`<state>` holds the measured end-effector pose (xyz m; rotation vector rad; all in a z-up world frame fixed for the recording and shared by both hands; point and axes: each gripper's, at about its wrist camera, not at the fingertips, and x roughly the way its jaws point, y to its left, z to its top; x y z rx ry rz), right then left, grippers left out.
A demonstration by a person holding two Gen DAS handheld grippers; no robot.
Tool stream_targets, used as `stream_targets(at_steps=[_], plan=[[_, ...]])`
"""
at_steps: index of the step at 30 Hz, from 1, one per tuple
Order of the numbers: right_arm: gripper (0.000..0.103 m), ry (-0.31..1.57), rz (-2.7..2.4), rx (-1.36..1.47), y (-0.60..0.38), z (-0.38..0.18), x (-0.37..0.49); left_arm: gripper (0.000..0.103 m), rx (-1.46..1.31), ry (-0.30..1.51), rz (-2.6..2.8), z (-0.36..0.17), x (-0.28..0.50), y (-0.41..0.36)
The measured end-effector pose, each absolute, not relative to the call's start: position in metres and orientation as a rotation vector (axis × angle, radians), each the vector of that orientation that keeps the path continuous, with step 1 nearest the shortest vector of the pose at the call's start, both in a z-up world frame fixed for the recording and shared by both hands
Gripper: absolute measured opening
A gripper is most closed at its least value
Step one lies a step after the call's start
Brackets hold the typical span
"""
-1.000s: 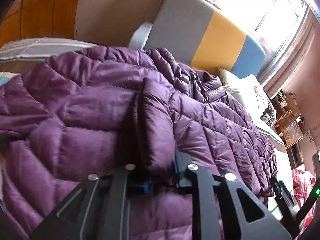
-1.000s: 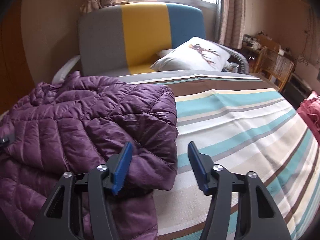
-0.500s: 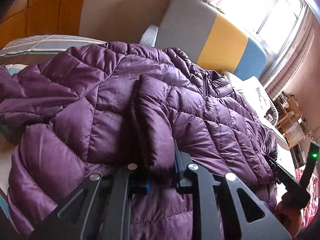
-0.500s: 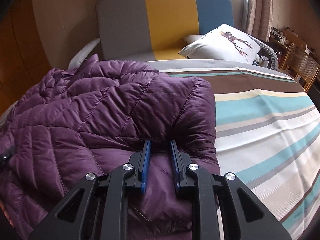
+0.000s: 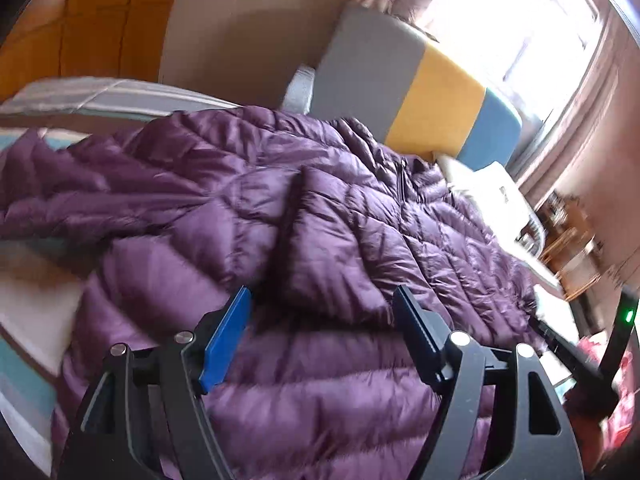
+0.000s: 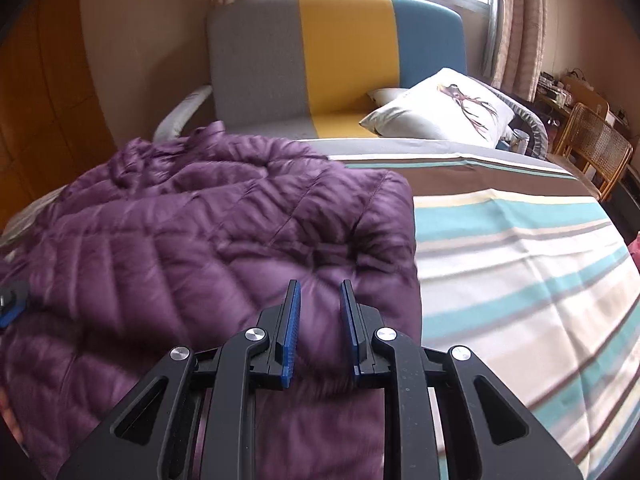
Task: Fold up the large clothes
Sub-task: 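Lift the other sleeve with the left gripper and fold it over the jacket body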
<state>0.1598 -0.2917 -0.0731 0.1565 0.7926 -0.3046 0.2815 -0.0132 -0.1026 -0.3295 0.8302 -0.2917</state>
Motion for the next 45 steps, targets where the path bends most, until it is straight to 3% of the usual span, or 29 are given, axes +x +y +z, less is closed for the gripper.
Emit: stream_targets(at_steps=[8,19,22,23,31,34,36,38,45], plan=[[0.020,0.828,-0.341,0.089,-0.276,-0.095,0.153,0.075,-0.401,0.786,-0.115,-0.098,0.272,0.075],[0.020,0.836,-0.370,0.040,-0.270,-0.101,0.155,0.073,-0.698,0.754,0.405,-0.126,0.265,0.281],[0.020,0.832,-0.365,0.053,-0.271,-0.101,0.154,0.066,-0.746,0.767,0.504,-0.137,0.261,0.315],[0.020,0.831,-0.364,0.056,-0.271,-0.101,0.154,0.060,-0.768,0.753,0.521,-0.140,0.259,0.326],[0.020,0.828,-0.371,0.044,-0.270,-0.101,0.153,0.058,-0.808,0.712,0.593,-0.148,0.276,0.366],[0.020,0.827,-0.371,0.045,-0.270,-0.101,0.153,0.048,-0.832,0.699,0.620,-0.152,0.284,0.379],[0.020,0.827,-0.370,0.047,-0.270,-0.101,0.154,0.024,-0.842,0.708,0.628,-0.155,0.287,0.386],[0.020,0.825,-0.371,0.048,-0.269,-0.102,0.153,0.014,-0.841,0.717,0.610,-0.155,0.289,0.390],[0.020,0.820,-0.376,0.052,-0.270,-0.101,0.153,0.008,-0.604,0.540,0.603,-0.103,0.277,0.341]])
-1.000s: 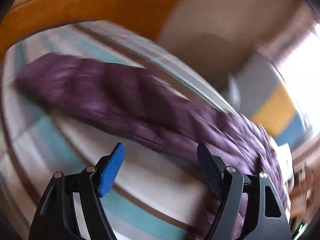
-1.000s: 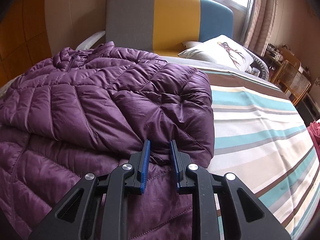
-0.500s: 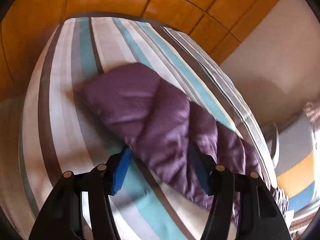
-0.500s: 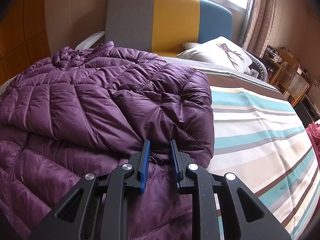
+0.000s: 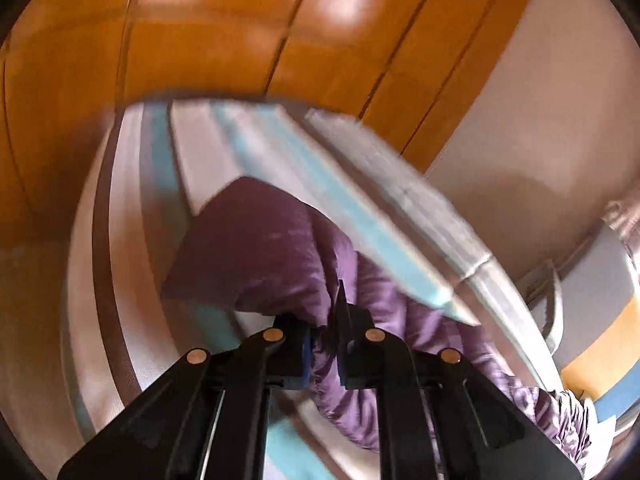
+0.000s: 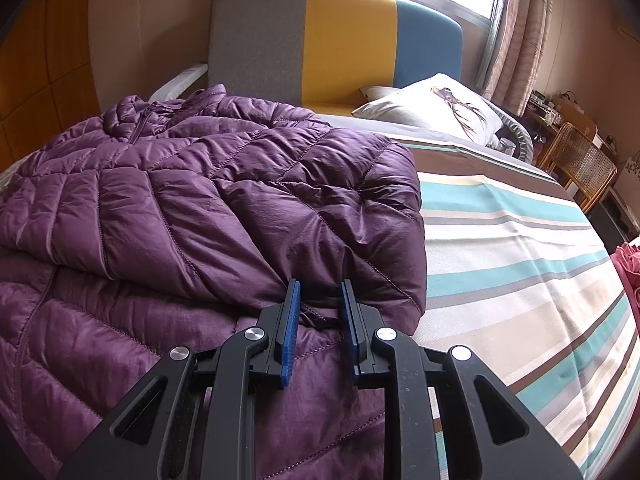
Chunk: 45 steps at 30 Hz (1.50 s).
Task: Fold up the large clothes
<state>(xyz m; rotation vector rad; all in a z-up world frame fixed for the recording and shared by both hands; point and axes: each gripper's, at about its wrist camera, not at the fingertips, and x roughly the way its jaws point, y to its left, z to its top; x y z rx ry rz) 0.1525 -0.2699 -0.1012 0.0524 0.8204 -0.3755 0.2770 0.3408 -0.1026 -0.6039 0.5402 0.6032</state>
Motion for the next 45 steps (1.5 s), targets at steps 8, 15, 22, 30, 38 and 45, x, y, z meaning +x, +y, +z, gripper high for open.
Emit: stream_targets(at_steps=[8,15,22,30,38,45], plan=[[0.020,0.815,-0.370,0.069,-0.274,-0.101,0.150,0.008,-0.377,0.409,0.369,-0.041,0.275,0.242],[0.020,0.809,-0.369,0.085,-0.277,-0.100,0.148,0.009,-0.199,0.460,0.153,-0.044,0.278,0.141],[0.020,0.807,-0.366,0.097,-0.278,-0.101,0.148,0.009,-0.073,0.525,-0.027,-0.050,0.272,0.045],[0.020,0.807,-0.366,0.099,-0.279,-0.101,0.148,0.009,0.028,0.562,-0.194,-0.050,0.261,-0.049],[0.020,0.806,-0.366,0.102,-0.280,-0.101,0.149,0.011,0.054,0.632,-0.283,-0.073,0.259,-0.102],[0.020,0.806,-0.361,0.114,-0.281,-0.101,0.148,0.084,0.091,0.660,-0.417,-0.083,0.238,-0.117]])
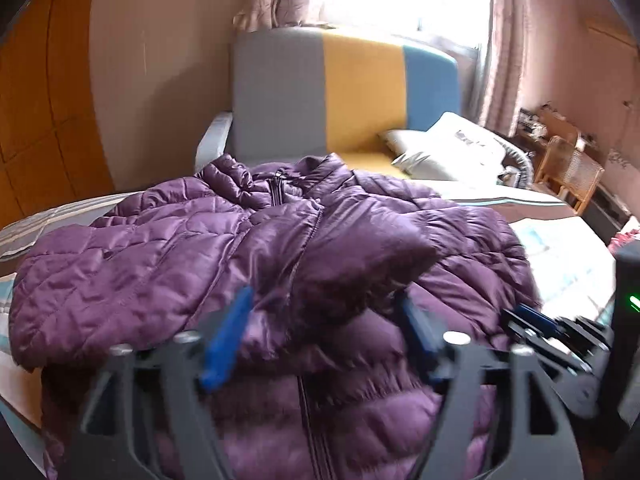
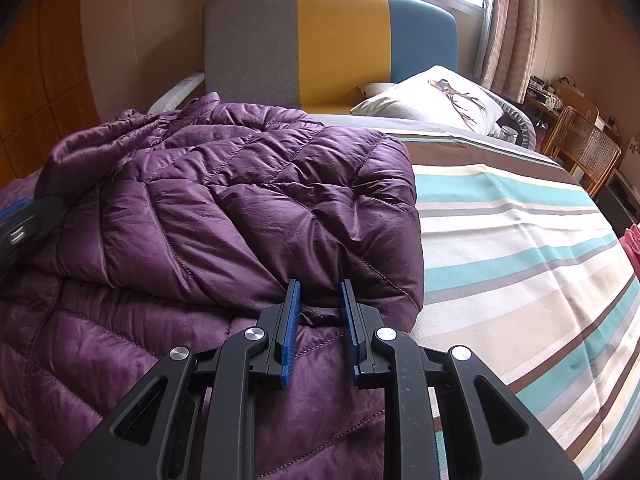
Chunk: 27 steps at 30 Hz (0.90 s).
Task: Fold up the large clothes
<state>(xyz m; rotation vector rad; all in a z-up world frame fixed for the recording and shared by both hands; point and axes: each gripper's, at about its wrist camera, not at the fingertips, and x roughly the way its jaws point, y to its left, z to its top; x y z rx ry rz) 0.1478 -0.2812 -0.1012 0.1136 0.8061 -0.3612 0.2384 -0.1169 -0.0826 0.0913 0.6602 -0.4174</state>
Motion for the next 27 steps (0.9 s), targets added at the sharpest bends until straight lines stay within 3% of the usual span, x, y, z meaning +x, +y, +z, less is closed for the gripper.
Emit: stream_targets(at_steps=[2,8,9,10,11,20,23,25,27], plan=[[0.020,0.802,-0.359,0.112,-0.281,-0.099,0.146,0.091,0.053,0.641,-0.427,-0.075,0.221,-0.095],[0.021,0.791,-0.273,0.138,-0.272,-0.079,0.145,0.091,0.015,0.645,-0.305,-0.069,0.204,-0.014],[0.043,0.785,-0.249,0.156,-0.268,-0.074,0.147,0.091,-0.008,0.657,-0.253,-0.072,0.205,0.006],[0.071,0.774,-0.224,0.189,-0.265,-0.069,0.150,0.091,-0.028,0.670,-0.211,-0.077,0.208,0.022],[0.073,0.764,-0.209,0.215,-0.264,-0.065,0.152,0.090,-0.049,0.696,-0.156,-0.081,0.213,0.043],[0.052,0.837,-0.065,0.425,-0.235,-0.066,0.211,0.085,-0.193,0.828,0.063,-0.111,0.257,0.115],[0.014,0.866,-0.005,0.446,-0.224,-0.072,0.224,0.085,-0.238,0.854,0.068,-0.117,0.273,0.118],[0.007,0.854,-0.041,0.375,-0.216,-0.065,0.225,0.085,-0.264,0.848,0.075,-0.118,0.280,0.117],[0.005,0.803,-0.088,0.341,-0.219,-0.054,0.219,0.086,-0.274,0.825,0.080,-0.116,0.283,0.120]])
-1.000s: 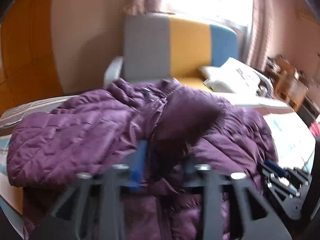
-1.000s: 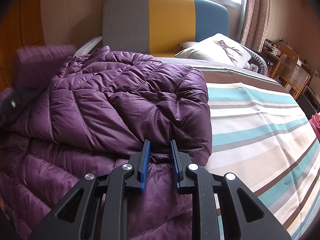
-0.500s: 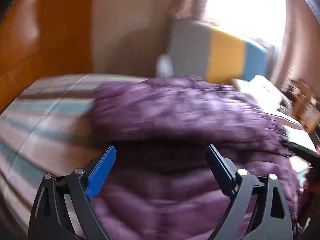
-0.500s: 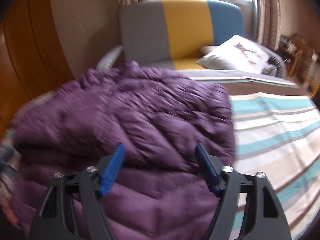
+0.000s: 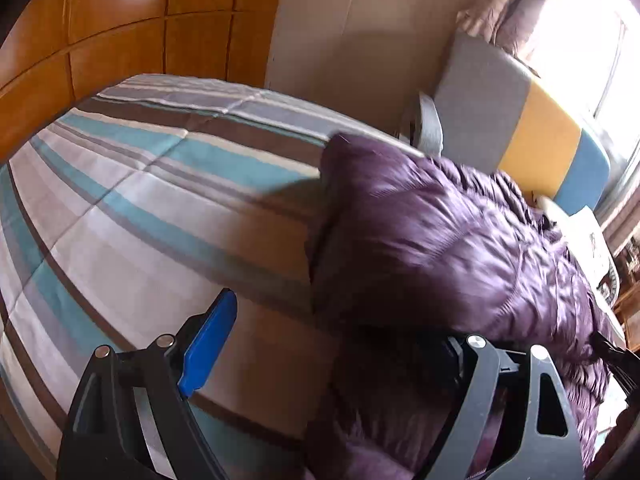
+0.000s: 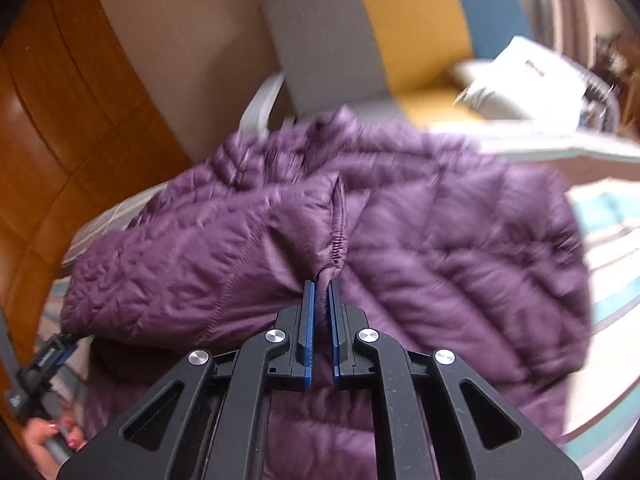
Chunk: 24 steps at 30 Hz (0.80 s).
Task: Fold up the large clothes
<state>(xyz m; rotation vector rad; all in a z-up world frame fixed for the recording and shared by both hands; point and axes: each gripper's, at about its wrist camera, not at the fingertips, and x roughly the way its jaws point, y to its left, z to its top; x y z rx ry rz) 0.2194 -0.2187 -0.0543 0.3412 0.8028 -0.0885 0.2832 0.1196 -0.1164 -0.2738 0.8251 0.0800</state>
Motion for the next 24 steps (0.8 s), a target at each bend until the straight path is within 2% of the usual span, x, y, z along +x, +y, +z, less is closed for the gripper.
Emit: stream_targets(at_steps=[5,10,12,13,16,19,24], plan=[[0.005,0.778,-0.225,0.255,-0.235,-0.057,0.210,0.085,-0.272,0.850,0.096,-0.129,0.291,0.121],[0.006,0.810,-0.192,0.332,-0.248,-0.081,0.207,0.087,-0.319,0.884,0.089,-0.140,0.292,0.129],[0.013,0.800,-0.167,0.367,-0.252,-0.079,0.203,0.086,-0.316,0.895,0.087,-0.140,0.286,0.131],[0.014,0.795,-0.164,0.381,-0.255,-0.078,0.200,0.086,-0.319,0.895,0.093,-0.139,0.281,0.133],[0.014,0.785,-0.155,0.397,-0.262,-0.075,0.190,0.086,-0.368,0.848,0.142,-0.131,0.259,0.143],[0.014,0.773,-0.151,0.386,-0.262,-0.070,0.180,0.086,-0.387,0.728,0.174,-0.110,0.238,0.143],[0.014,0.741,-0.143,0.374,-0.260,-0.055,0.177,0.090,-0.269,0.655,0.056,-0.077,0.249,0.099]])
